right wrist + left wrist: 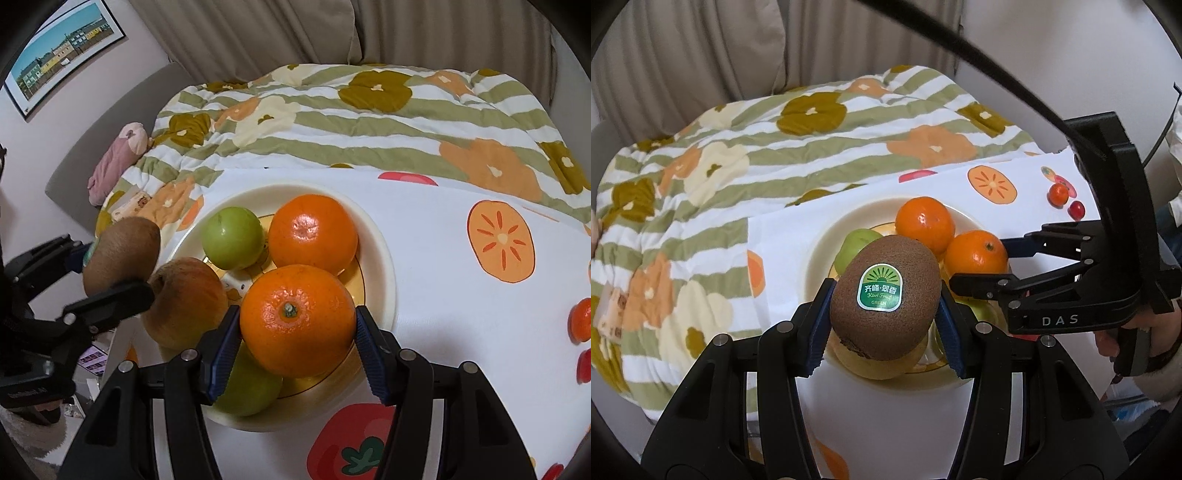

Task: Organize fruits
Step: 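Lower the kiwi into the bowl and open the left gripper while the right releases the orange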

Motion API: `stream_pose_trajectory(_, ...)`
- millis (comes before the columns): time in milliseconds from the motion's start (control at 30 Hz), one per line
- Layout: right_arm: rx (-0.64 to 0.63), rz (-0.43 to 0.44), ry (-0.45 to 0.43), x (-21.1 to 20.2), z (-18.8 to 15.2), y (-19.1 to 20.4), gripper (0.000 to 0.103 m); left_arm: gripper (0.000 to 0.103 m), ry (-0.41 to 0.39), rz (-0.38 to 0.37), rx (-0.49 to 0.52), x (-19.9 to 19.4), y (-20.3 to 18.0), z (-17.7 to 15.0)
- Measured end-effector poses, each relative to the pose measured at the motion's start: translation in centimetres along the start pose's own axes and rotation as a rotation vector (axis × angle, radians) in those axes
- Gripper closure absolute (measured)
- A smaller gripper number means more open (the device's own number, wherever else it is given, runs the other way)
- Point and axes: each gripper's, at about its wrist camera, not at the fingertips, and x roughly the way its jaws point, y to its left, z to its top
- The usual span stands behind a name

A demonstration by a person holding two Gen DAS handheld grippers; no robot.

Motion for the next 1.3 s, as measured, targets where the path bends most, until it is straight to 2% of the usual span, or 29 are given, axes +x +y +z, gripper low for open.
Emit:
stream_pose_trajectory(100,0.031,-0.001,0.019,0.2,-0.1,-0.3,0.046,0.047,0.002,0.000,0.002,0.0,0.0,0.0)
stream_pose_trajectory(200,0.068,0.059,-0.021,-0.6,0.0,-0.7,0.020,0.047,0.001,0.005,0.006,-0.2,-0.1,0.0)
stream_pose_trajectory(233,0.076,0.064,-0.034,-1.0,0.0,-0.8,0.006,0.047,0.001,0.006,0.008,-0.2,-0.1,0.1)
stream_pose_trajectory(267,0.078,0.051,-0.046,-1.3,0.2,-0.8,0.003,0.047,0.000,0.007,0.009,-0.3,-0.1,0.1)
stream_pose_trajectory(600,0.083,0.002,-0.072,-3.6,0.3,-2.0,0.002,0.047,0.028,0.013,0.024,1.0,-1.4,0.9)
stream_pose_trajectory(800,0.103,-0.027,-0.073,-4.4,-0.4,-3.1,0.002,0.047,0.091,0.052,0.093,3.1,-3.5,1.4)
stream_pose_trajectory(1200,0.151,-0.033,-0.095,-5.1,-0.9,-4.7,0.002,0.047,0.138,0.109,0.185,5.0,-5.3,1.9)
stream_pose_trajectory(1233,0.152,-0.034,-0.098,-5.2,-0.9,-4.7,0.002,0.046,0.140,0.106,0.183,5.0,-5.3,1.9)
stream_pose_trajectory(1300,0.150,-0.035,-0.101,-5.3,-0.8,-4.7,0.002,0.036,0.132,0.091,0.176,4.8,-5.2,2.0)
